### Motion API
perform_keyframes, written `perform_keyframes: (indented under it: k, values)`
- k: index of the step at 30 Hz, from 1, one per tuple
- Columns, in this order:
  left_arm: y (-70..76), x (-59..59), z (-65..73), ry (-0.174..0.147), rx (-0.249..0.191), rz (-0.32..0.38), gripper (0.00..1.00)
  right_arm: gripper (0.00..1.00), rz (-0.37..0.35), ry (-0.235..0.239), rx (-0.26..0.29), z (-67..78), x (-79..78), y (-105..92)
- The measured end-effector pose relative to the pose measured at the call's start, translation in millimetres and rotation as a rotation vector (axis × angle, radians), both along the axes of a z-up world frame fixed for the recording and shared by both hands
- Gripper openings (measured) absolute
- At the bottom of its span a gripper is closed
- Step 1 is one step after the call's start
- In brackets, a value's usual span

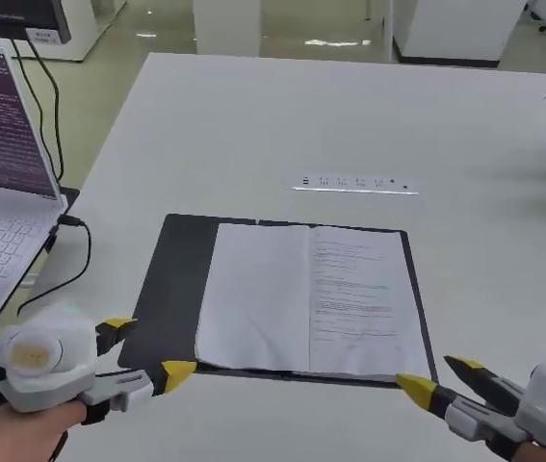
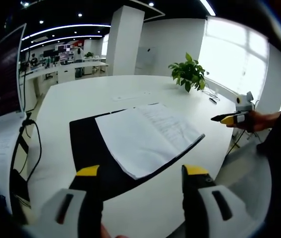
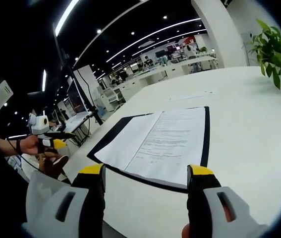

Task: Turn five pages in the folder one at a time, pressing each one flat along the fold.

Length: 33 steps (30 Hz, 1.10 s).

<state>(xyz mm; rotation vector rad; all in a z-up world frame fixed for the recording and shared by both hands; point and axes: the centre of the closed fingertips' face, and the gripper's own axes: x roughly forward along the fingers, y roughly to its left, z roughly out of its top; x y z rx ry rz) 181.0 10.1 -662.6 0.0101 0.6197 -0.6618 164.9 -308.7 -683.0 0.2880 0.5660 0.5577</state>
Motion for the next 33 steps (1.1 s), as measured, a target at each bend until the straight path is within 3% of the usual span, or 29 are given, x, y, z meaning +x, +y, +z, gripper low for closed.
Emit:
perform_keyframes:
  k: [9,15,20,28,33]
  values:
    - [-54.2,5.6,-2.7,0.013,-0.032,-0.125,0.62,0.66,-0.025,-0.007,-0.003,2.9,-3.0,-11.8]
    - [-80.2,11.4,-4.3,0.034,-0.037,-0.181,0.63,0.66,-0.036,0.001,0.002,1.4,-5.5,-16.3]
    - [-104.9,21.8,-1.2,0.033,-0.048,-0.225,0.63,0.67,-0.039,0.004,0.007,1.9,-5.8,-18.0]
    - [-159.7,42.2,4.6,0.011,-0.075,-0.318,0.63,0.68,-0.044,0.004,0.017,2.0,-8.0,-20.4]
    - [-190.8,48.3,0.0,0.016,-0.057,-0.379,0.64,0.68,-0.045,0.01,0.018,-1.4,-13.2,-22.2]
